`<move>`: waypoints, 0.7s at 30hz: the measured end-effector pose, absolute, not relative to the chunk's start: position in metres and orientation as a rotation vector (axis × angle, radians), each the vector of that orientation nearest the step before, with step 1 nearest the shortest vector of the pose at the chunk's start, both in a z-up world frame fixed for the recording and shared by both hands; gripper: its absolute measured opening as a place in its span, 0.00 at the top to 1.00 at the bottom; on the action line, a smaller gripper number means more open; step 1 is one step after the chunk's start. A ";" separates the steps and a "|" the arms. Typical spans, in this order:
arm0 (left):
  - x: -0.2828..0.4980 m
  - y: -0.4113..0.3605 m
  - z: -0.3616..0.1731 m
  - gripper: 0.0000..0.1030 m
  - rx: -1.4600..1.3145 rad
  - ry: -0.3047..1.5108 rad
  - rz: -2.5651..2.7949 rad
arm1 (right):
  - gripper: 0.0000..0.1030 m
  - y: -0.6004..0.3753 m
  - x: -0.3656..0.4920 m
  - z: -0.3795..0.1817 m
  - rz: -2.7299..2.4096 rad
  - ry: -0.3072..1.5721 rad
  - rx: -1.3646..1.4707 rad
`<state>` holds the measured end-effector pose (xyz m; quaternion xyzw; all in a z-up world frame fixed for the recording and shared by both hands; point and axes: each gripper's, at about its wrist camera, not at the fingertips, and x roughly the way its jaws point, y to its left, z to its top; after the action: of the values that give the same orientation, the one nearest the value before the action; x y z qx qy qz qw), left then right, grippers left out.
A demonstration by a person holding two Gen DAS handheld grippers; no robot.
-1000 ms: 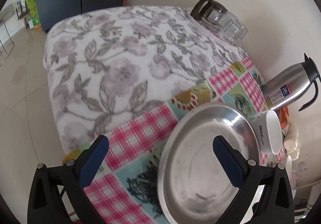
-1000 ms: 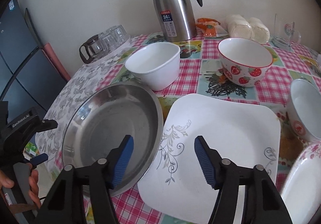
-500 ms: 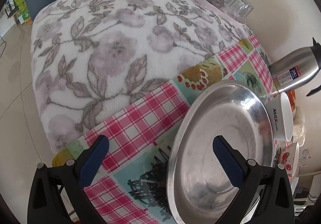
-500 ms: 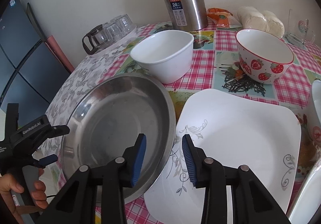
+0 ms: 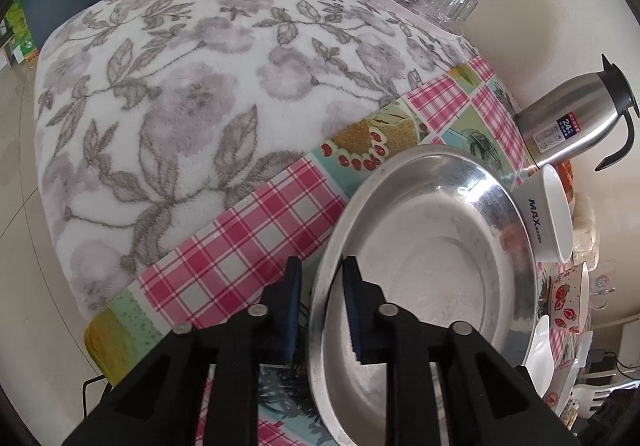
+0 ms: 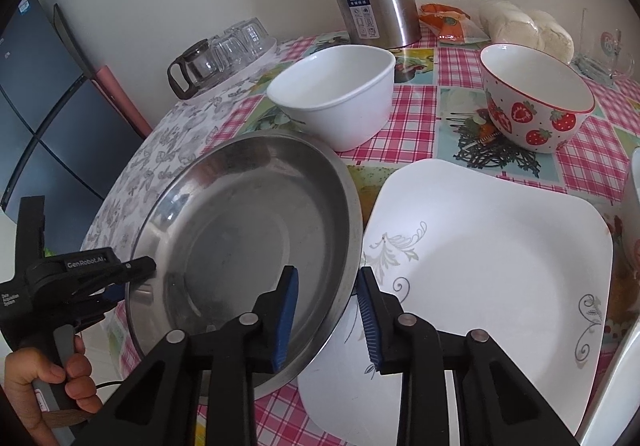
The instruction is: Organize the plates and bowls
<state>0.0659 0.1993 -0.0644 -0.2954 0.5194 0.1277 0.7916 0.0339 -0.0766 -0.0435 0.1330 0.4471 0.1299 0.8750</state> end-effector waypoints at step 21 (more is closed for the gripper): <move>0.054 0.219 -0.067 0.84 -0.754 1.078 0.274 | 0.90 -0.094 0.035 -0.040 0.340 0.908 0.530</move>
<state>0.0537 0.2190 -0.0671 -0.3492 0.4992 0.1270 0.7828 0.0347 -0.0940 -0.0403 0.2517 0.4314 0.1613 0.8512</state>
